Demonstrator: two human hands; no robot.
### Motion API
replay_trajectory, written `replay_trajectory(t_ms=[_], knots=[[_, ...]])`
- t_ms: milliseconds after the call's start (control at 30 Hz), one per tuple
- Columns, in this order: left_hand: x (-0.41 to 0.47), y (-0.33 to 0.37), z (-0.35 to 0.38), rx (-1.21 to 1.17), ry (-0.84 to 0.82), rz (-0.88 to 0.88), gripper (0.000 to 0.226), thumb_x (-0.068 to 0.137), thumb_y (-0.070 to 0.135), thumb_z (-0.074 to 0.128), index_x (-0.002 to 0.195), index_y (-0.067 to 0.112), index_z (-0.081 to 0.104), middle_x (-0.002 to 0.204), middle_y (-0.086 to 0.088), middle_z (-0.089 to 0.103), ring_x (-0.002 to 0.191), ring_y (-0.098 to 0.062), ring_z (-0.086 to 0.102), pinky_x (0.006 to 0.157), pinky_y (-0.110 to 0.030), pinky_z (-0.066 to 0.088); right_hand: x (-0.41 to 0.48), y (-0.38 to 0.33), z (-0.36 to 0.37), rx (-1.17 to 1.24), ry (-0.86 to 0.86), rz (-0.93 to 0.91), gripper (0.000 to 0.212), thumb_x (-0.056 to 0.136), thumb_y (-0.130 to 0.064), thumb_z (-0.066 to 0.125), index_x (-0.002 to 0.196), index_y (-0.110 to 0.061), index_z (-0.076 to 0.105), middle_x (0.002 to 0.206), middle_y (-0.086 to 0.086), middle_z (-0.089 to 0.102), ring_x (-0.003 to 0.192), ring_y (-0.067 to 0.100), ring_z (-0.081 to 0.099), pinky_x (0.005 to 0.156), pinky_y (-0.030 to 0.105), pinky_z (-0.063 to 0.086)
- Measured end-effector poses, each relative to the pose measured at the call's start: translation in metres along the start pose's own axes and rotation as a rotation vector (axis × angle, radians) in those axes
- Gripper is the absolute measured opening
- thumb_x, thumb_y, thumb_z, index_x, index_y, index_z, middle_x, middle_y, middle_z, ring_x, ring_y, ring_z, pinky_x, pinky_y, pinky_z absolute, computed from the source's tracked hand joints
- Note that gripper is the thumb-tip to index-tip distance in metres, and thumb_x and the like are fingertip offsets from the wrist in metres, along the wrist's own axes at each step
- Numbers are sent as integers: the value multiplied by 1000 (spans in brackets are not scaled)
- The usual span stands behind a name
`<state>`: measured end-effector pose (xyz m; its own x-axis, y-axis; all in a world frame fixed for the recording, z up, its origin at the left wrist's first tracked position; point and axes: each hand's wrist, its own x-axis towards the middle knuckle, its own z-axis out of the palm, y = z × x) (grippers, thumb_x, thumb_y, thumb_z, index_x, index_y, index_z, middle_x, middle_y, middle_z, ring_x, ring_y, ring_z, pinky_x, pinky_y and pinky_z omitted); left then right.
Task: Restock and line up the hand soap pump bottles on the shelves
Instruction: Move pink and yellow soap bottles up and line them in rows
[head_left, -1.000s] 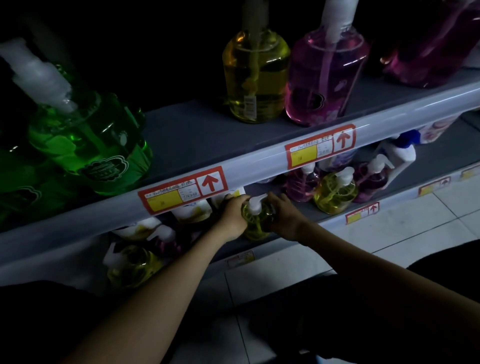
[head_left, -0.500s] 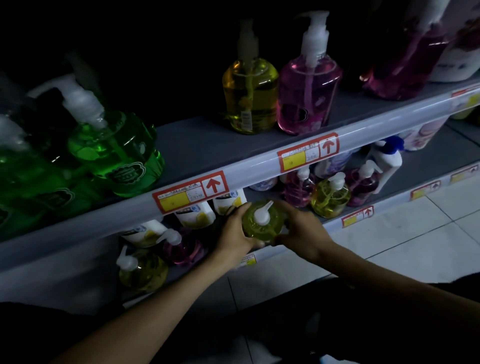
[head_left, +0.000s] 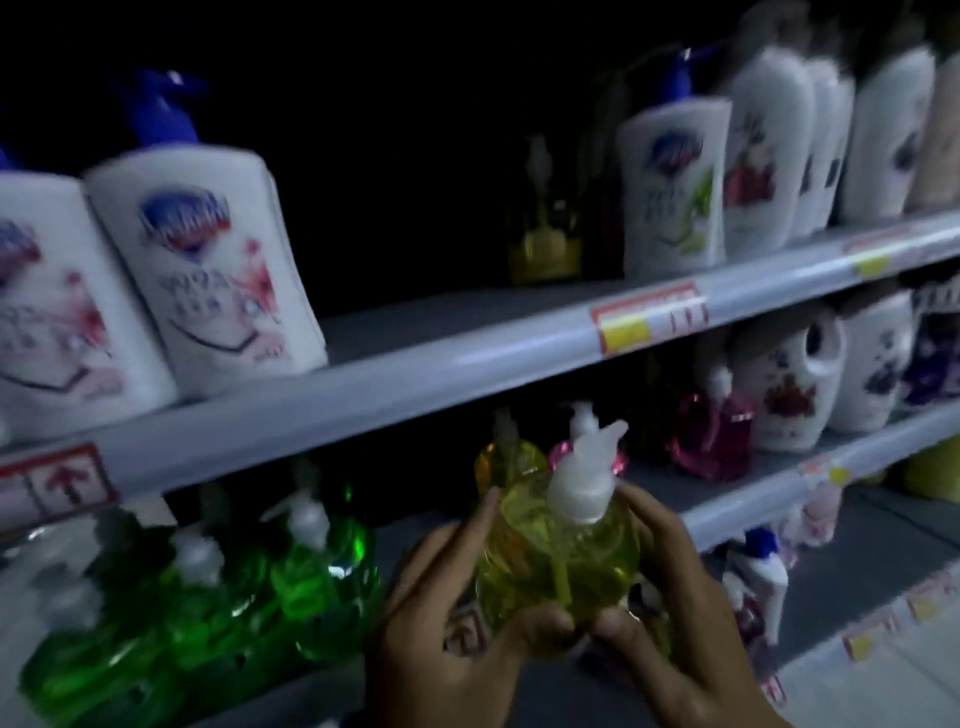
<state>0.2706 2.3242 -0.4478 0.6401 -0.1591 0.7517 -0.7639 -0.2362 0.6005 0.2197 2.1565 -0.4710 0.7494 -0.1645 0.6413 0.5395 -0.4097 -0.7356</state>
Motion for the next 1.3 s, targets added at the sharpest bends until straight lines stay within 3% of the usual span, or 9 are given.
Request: replay_trajectory(t_ms=[233,367,500,767,867,933,1067,1167,1300], knots=[[115,53,-14,-36,103,91,68,70,70,62,133,54,43,124,19,61,112,-2,60,89,-39,54,129,-56,-6,26,132,-313,63,91,-42,50,149,-26,30,141,-1,49,129,19,50,100,48,45],[177,63,-12,91,77,122,64,82,49,59,142,36,42,133,18,55,119,8,49,92,-14,44,194,-68,-10,19,55,-298,61,94,-39,47,150,-34,23,141,-4,48,130,22,46,103,50,43],[212,48,6,196,46,62,54,89,28,64,140,23,49,118,12,60,108,2,53,74,4,37,226,-54,-13,-13,-22,-205,59,99,-20,49,151,-30,23,141,4,49,130,24,45,106,49,40],[236,19,28,441,-63,-45,47,96,35,52,141,25,44,125,1,60,105,-7,55,62,-4,35,242,-38,-19,-299,-57,-159,58,101,-24,42,153,-27,18,143,10,47,125,26,48,102,46,43],[232,26,28,468,-99,-104,49,97,36,50,144,24,40,131,-1,56,113,-14,54,76,-14,42,239,-40,-24,-340,-76,-197,55,101,-20,41,153,-23,22,140,10,49,123,25,49,101,42,43],[225,32,25,511,-15,-46,46,96,33,53,140,22,45,126,-1,52,109,-17,54,76,-21,41,238,-41,-41,-284,46,-226,43,101,-16,42,144,-21,43,134,5,56,120,19,53,99,34,45],[217,58,47,476,182,431,20,96,16,45,112,17,59,100,3,51,80,-5,48,65,-12,38,242,-21,-98,-306,647,-175,31,97,-13,45,125,-18,58,116,5,65,104,21,59,81,29,44],[234,72,99,368,-62,153,36,96,12,47,130,24,50,111,4,60,94,-5,56,71,-11,42,243,1,-123,-374,640,-26,36,97,-15,46,133,-18,50,124,7,60,111,22,56,81,24,36],[267,70,164,120,-307,-359,44,89,6,52,132,15,46,126,-10,58,115,-29,56,97,-43,48,237,21,-121,-484,414,45,41,94,-17,50,134,-13,42,123,14,60,111,34,56,90,40,46]])
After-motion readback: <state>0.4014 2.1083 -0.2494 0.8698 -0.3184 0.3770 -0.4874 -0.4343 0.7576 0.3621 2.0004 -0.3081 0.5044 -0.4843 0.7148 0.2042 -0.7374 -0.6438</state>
